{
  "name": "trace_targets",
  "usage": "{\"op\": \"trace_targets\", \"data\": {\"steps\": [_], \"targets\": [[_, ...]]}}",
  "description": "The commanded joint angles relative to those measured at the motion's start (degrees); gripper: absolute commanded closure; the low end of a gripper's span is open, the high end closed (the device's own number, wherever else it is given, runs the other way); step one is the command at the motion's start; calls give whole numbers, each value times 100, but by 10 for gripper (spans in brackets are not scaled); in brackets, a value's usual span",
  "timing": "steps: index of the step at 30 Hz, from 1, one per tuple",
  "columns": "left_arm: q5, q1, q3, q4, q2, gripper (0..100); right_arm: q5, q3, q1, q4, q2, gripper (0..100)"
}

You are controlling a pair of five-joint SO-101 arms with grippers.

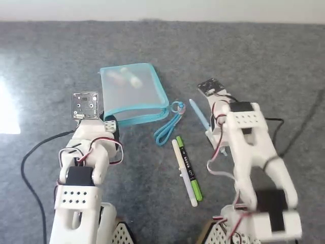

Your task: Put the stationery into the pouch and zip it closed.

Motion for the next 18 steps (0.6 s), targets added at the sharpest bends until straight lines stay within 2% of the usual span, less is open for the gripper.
{"op": "trace_targets", "data": {"steps": [1,6,8,10,12,15,18], "targets": [[53,-26,-110,-132,-105,989,62,-44,-4,769,-1402,991],[53,-26,-110,-141,-105,989,484,-88,-22,1842,-3037,991],[53,-26,-119,-141,-105,989,668,-88,-259,2193,-3697,991],[53,-26,-119,-141,-105,989,703,-97,-743,2580,-4233,991],[53,-9,-119,-141,-105,989,703,-97,-1543,2941,-4593,991],[53,0,-119,-141,-105,989,554,-97,-2703,3169,-4488,991],[53,-26,-110,-141,-105,989,299,-334,-3108,3037,-3881,991]]}}
